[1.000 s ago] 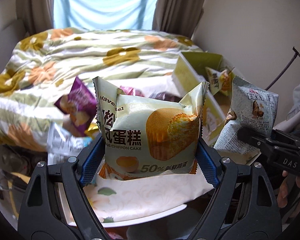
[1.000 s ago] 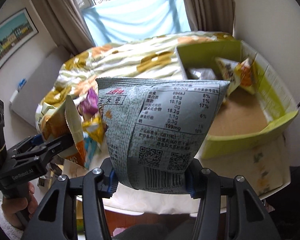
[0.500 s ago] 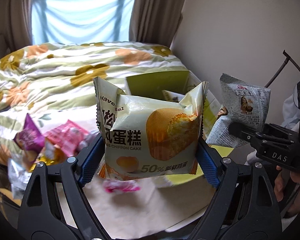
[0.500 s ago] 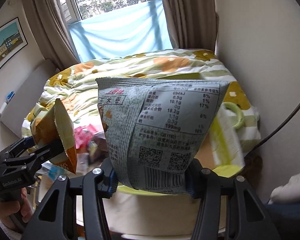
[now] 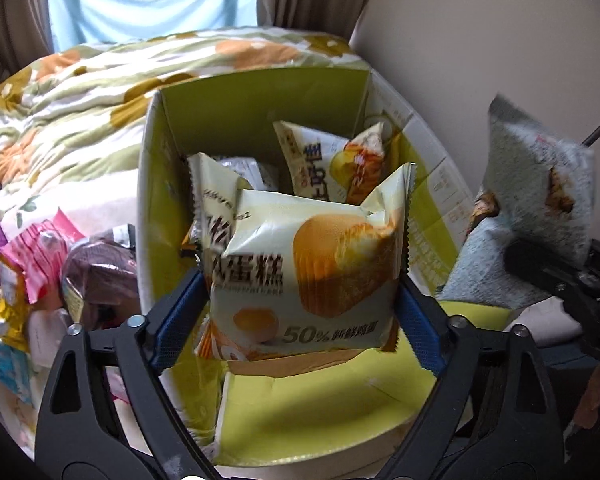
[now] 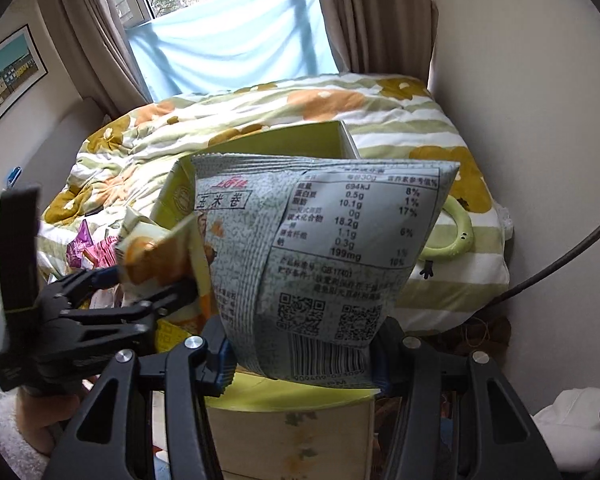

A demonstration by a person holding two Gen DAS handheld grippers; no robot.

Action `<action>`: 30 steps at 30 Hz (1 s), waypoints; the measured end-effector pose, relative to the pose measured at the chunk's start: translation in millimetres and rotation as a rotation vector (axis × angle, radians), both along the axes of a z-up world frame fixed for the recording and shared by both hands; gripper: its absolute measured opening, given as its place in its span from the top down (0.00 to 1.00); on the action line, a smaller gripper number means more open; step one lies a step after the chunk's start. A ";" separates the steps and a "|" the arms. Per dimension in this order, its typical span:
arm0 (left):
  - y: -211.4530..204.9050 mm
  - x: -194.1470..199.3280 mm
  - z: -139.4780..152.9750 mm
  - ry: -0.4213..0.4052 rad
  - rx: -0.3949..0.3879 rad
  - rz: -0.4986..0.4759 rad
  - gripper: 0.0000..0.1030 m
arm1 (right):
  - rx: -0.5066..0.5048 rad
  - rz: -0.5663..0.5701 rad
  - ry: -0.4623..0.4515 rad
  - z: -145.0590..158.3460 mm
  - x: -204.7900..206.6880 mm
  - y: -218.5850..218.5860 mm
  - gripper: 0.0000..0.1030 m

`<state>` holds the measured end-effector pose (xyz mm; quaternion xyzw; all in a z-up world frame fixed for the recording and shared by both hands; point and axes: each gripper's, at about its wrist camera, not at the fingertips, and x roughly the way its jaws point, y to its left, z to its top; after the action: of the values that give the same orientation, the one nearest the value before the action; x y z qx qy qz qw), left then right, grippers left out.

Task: Organize snacks
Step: 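Carry both bags over the box and release them inside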

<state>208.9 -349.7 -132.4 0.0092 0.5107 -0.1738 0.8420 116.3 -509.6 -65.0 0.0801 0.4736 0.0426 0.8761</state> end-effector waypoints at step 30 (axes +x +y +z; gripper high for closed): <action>55.3 -51.4 7.6 0.011 0.069 0.149 0.02 | 0.015 0.146 0.046 -41.3 48.1 16.7 0.02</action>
<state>157.5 -294.4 -124.9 -0.0005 0.5203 -0.0931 0.8489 164.4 -492.9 -106.4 0.0528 0.4980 0.1079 0.8588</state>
